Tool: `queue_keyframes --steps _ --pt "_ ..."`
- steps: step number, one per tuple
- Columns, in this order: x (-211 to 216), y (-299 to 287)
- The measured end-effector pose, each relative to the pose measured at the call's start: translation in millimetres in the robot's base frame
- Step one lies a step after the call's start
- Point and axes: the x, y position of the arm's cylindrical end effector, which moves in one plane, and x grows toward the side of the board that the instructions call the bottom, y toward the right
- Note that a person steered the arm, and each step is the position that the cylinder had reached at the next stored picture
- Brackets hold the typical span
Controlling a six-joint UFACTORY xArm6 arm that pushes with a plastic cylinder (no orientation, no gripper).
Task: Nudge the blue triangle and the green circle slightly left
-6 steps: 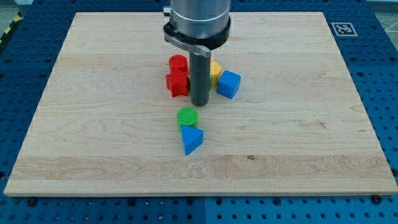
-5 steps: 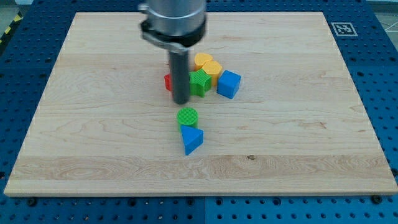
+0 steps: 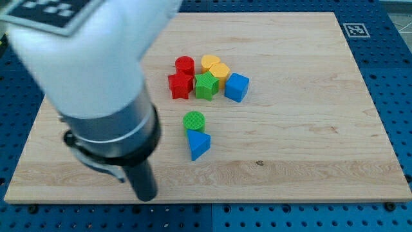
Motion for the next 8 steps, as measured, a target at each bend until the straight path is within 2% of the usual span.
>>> queue_keyframes --steps 2,3,6,8 --pt "-1.0 90.5" --pt "-9.2 117.7" --pt "-51.3 117.0" --pt "-54.6 75.4"
